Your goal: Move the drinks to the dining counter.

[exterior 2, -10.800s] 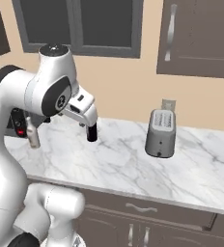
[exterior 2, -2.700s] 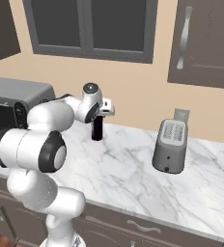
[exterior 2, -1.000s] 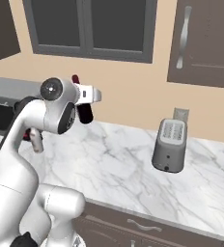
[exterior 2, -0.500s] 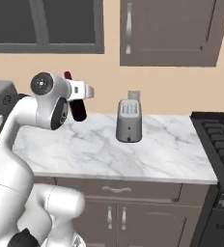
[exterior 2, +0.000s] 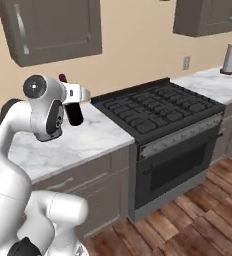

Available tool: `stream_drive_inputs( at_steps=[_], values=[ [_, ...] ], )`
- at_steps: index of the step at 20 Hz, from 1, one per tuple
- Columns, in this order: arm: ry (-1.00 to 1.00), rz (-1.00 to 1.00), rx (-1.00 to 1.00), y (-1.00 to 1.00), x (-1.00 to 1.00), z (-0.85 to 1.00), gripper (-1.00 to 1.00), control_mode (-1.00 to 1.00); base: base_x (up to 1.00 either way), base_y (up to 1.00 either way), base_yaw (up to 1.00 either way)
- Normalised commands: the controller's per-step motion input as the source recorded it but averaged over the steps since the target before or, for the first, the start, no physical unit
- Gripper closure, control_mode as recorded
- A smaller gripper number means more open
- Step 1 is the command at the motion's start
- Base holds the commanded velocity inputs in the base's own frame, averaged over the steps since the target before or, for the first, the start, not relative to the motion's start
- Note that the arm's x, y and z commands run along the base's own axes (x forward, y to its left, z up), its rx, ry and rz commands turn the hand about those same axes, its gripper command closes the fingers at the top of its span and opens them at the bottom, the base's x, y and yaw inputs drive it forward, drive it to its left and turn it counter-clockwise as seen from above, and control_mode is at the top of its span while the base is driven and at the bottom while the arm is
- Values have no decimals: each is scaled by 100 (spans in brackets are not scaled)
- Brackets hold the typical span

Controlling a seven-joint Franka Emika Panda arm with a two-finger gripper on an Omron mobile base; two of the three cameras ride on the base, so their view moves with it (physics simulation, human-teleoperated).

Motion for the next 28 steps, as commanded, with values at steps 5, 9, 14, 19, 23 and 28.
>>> stream_drive_inputs(
  at_steps=[5, 9, 14, 19, 23, 28],
  values=[
    [0, 0, 0, 0, 0, 0, 100, 100, 0, 0, -100],
    [0, 0, 0, 0, 0, 0, 100, 100, 0, 0, -100],
    [0, 0, 0, 0, 0, 0, 100, 100, 0, 0, -96],
    [0, 0, 0, 0, 0, 0, 100, 100, 0, 0, -93],
    [0, 0, 0, 0, 0, 0, 100, 100, 0, -13, -90],
    [0, 0, 0, 0, 0, 0, 100, 100, 0, -22, -86]
  ],
)
